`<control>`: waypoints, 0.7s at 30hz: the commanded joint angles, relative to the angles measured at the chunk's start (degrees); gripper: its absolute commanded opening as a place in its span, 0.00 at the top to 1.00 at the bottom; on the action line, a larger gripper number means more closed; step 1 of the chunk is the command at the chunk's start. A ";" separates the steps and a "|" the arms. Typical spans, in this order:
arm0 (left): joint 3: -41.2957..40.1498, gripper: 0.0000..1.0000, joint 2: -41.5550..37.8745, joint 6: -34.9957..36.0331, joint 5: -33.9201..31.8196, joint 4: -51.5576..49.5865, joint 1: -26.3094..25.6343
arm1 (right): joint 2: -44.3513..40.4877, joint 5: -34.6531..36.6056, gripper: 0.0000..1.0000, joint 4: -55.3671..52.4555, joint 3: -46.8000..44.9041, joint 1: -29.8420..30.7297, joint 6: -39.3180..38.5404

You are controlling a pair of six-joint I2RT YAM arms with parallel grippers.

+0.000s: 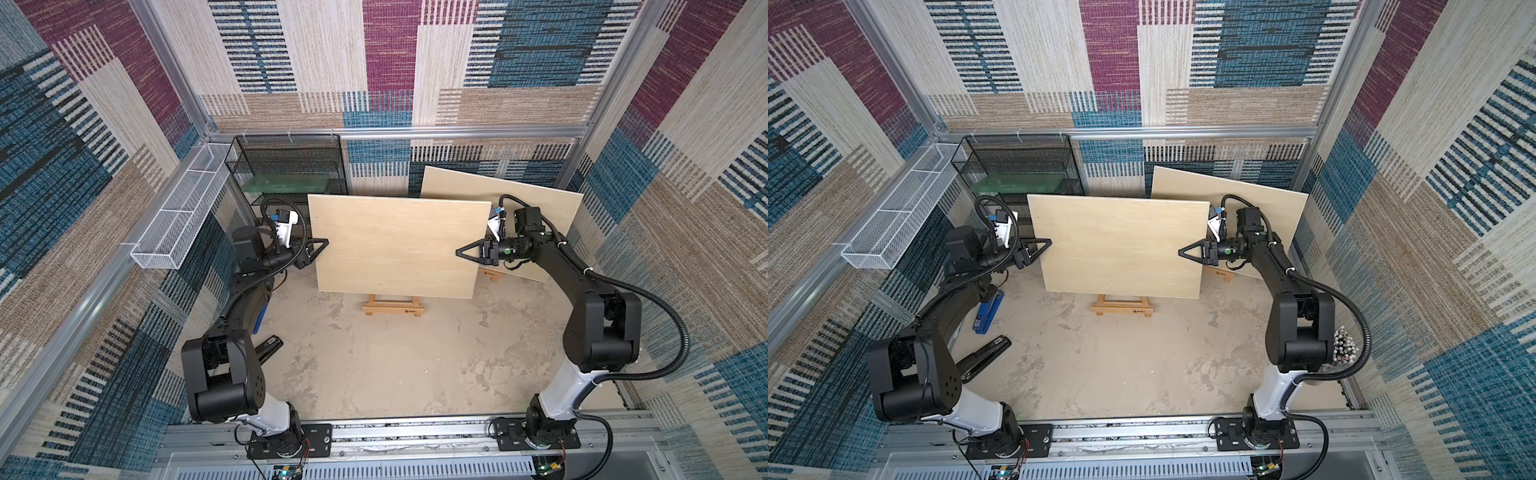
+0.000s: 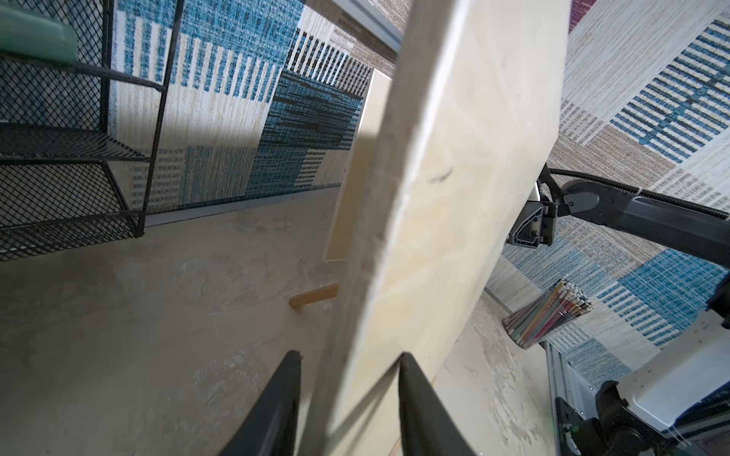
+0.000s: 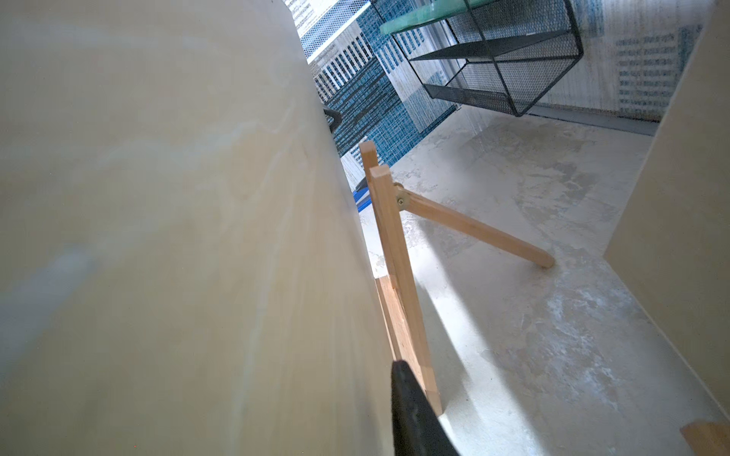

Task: Disassemble the easel
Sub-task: Pick up the drawing board from the easel, then adjust the drawing board at the center of the board.

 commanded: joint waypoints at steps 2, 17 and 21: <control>-0.94 1.00 -4.41 -5.15 1.14 -6.67 -0.65 | -3.54 10.20 0.71 2.64 -1.54 0.83 -1.24; -22.36 1.00 -23.00 -13.32 -1.79 -8.71 -1.42 | -17.52 19.77 0.70 -1.36 -16.69 1.16 13.25; -26.88 1.00 -26.84 -16.46 -3.44 -8.75 -2.02 | -19.62 22.75 0.71 -3.48 -21.06 1.31 13.10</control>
